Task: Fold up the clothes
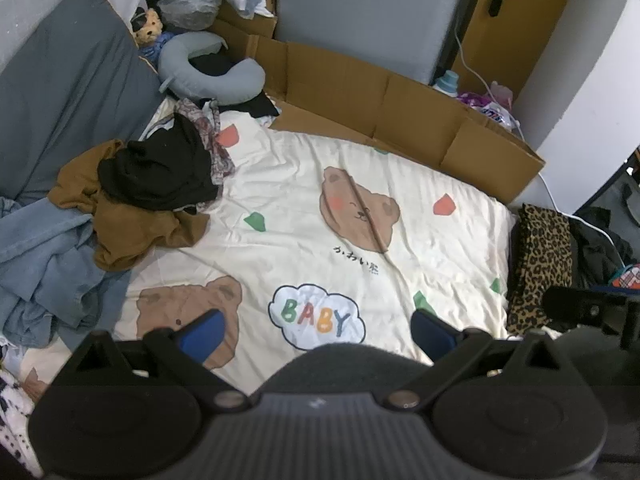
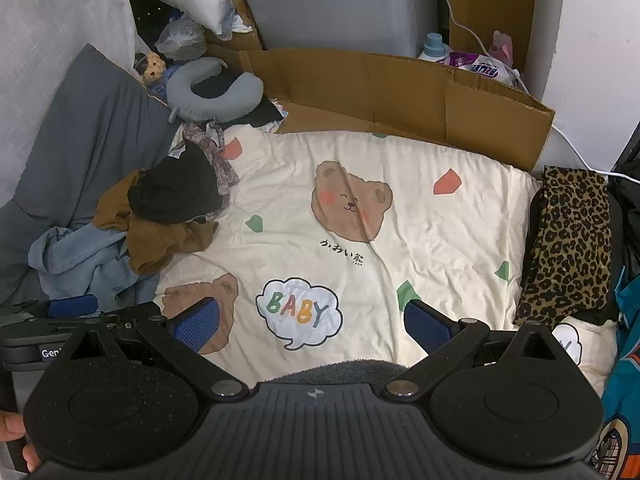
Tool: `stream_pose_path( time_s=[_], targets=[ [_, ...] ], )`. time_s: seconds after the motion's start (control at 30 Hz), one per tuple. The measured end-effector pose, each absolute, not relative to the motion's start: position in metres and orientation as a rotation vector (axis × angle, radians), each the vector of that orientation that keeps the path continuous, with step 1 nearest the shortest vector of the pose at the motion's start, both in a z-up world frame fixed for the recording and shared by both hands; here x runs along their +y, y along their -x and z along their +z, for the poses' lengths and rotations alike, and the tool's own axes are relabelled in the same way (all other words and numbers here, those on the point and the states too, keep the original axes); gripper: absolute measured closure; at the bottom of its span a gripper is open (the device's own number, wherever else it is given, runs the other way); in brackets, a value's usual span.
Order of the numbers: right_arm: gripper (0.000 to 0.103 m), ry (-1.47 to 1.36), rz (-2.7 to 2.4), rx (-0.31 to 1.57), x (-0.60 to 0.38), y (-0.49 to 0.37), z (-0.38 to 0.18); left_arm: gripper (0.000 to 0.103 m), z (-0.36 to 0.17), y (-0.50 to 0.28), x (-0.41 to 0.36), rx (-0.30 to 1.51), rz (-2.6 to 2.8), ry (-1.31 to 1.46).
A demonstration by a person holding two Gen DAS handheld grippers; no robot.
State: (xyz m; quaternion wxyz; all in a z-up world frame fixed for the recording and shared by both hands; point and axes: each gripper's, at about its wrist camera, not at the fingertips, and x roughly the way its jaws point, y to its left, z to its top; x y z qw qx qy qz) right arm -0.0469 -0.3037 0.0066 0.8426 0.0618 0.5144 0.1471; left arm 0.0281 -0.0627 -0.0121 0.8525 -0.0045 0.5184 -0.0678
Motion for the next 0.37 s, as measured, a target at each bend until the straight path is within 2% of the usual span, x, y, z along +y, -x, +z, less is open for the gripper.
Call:
stream_pose_path(
  time_s=[0.37],
  targets=[
    [0.002, -0.125, 0.303, 1.085, -0.3043, 0.0453, 0.0068, 0.003, -0.0119, -0.0301, -0.059, 1.081, -0.122, 0.007]
  ],
)
